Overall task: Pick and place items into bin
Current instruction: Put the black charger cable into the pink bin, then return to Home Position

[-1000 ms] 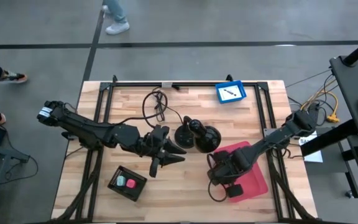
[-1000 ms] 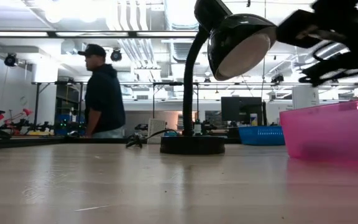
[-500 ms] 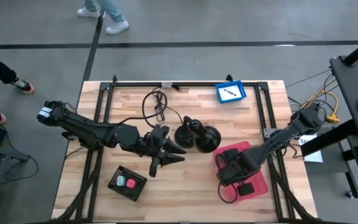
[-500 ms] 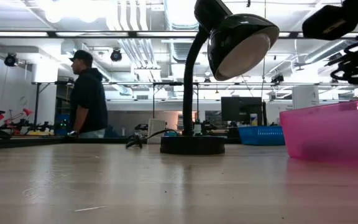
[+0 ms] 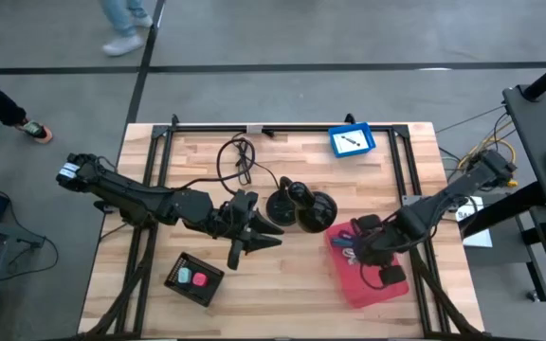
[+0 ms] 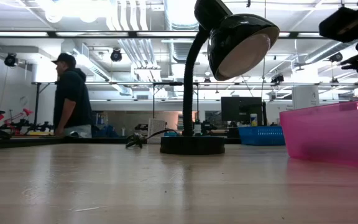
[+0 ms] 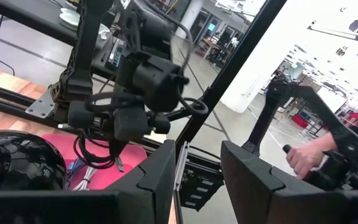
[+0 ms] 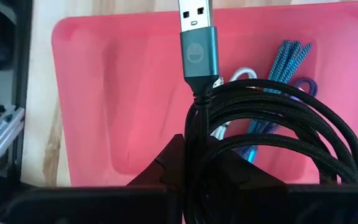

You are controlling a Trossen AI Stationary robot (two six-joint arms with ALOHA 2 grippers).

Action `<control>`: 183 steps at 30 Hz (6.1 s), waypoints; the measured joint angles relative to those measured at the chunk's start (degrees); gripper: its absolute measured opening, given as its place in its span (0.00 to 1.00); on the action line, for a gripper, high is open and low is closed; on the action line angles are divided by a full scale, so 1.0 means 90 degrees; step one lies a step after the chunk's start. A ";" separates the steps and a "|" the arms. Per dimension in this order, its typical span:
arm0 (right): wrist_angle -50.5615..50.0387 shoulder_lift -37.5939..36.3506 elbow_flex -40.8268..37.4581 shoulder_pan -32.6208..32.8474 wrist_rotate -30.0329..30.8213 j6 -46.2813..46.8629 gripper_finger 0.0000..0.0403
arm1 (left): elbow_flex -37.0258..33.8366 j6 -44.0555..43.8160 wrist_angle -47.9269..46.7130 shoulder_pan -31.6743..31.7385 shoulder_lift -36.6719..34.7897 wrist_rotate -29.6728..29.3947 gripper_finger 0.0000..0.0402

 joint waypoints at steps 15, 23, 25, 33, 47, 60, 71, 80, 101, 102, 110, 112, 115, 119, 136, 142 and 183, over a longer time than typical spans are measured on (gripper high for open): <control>0.1869 -0.0980 -0.1927 0.0011 -0.0535 0.1714 0.07 | 0.0000 0.0005 -0.0002 0.0015 0.0000 0.0000 0.28; 0.2894 -0.0929 -0.1923 0.0200 -0.1258 0.1370 0.07 | 0.0000 0.0006 -0.0001 0.0017 0.0000 0.0000 0.28; 0.3024 -0.0929 -0.1923 0.0216 -0.1384 0.1336 0.07 | 0.0000 0.0007 -0.0002 0.0017 0.0000 0.0000 0.28; 0.3082 -0.0929 -0.1937 0.0214 -0.1481 0.1643 0.12 | 0.0000 0.0007 -0.0002 0.0027 0.0000 0.0000 0.28; 0.3152 -0.0929 -0.1938 0.0211 -0.1502 0.1830 0.39 | 0.0000 0.0007 -0.0002 0.0027 0.0000 0.0000 0.28; 0.3152 -0.0929 -0.1938 0.0211 -0.1331 0.1833 0.38 | 0.0000 0.0244 0.0005 0.0029 -0.0005 -0.0201 0.28; 0.3159 -0.0927 -0.1938 0.0209 -0.1279 0.1830 0.34 | 0.0000 0.1780 0.0005 0.0029 -0.0239 -0.0837 0.28; 0.3167 -0.0927 -0.1938 0.0206 -0.0912 0.1827 0.34 | 0.0000 0.2967 0.0001 0.0029 -0.0352 -0.1412 0.25; 0.2890 -0.0927 -0.1938 0.0133 -0.0452 -0.0535 0.26 | 0.0000 0.2968 0.0063 0.0032 -0.0379 -0.2867 0.20; 0.2890 -0.0927 -0.1938 0.0107 -0.0399 -0.0604 0.26 | 0.0000 0.2970 0.0062 0.0032 -0.0385 -0.2950 0.20; 0.2890 -0.0929 -0.1938 -0.0150 -0.0329 -0.0982 0.23 | 0.0000 0.3033 0.0036 0.0032 -0.0391 -0.3066 0.20; 0.2890 -0.0929 -0.1938 -0.0223 -0.0318 -0.0914 0.23 | 0.0000 0.3215 0.0027 0.0032 -0.0407 -0.3068 0.20; 0.2890 -0.0929 -0.1938 -0.0313 -0.0126 -0.0822 0.23 | 0.0000 0.3562 0.0017 0.0032 -0.0497 -0.3031 0.20; 0.2898 -0.0929 -0.1938 -0.0325 0.0238 -0.0694 0.23 | 0.0000 0.3953 0.0009 0.0032 -0.0673 -0.2742 0.20; 0.3526 -0.0929 -0.1938 -0.0358 0.2771 0.1571 0.22 | -0.1101 0.3495 -0.0337 0.0672 -0.2270 -0.0179 0.20; 0.4316 -0.0929 -0.1938 -0.0373 0.3805 0.1777 0.22 | -0.2341 0.2954 0.1444 0.1408 -0.2378 0.1159 0.20; 0.5042 -0.0929 -0.1935 -0.0406 0.3837 0.1979 0.17 | -0.6108 0.2953 0.2065 0.2557 -0.5092 0.1171 0.00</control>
